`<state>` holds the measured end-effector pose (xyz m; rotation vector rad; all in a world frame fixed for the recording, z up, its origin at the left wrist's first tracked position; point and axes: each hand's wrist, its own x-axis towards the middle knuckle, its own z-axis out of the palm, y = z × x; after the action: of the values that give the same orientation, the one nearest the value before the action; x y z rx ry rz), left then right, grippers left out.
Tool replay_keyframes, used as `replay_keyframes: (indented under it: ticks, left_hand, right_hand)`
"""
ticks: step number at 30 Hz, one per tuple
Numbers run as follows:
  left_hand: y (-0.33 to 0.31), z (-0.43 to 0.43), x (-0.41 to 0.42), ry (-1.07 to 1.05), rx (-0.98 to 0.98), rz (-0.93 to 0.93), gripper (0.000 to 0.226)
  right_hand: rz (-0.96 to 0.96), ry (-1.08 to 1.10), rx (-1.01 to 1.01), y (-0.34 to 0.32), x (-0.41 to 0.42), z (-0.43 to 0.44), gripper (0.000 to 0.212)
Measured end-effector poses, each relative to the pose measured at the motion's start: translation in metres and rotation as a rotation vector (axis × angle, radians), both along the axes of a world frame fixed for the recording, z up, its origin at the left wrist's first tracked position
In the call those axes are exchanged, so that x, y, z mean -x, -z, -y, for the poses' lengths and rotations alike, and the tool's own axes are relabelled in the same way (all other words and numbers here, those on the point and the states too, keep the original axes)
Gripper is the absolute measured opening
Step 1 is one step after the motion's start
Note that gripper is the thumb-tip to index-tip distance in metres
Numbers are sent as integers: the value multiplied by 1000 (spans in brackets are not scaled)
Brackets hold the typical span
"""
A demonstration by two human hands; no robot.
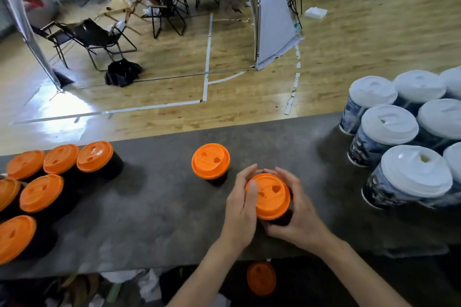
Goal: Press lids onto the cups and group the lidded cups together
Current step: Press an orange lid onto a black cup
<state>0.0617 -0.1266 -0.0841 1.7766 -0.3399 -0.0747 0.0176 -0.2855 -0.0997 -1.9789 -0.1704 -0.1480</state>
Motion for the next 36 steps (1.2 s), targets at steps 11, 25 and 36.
replay_keyframes:
  ticks: [11, 25, 36]
  left_hand:
    - [7, 29, -8, -125, 190, -203, 39]
    - [9, 31, -17, -94, 135, -177, 41]
    - [14, 29, -8, -119, 143, -152, 43]
  right_hand:
    - [-29, 261, -186, 18, -6, -6, 92]
    - [-16, 258, -197, 27, -11, -2, 91]
    - [-31, 227, -179, 22, -10, -5, 95]
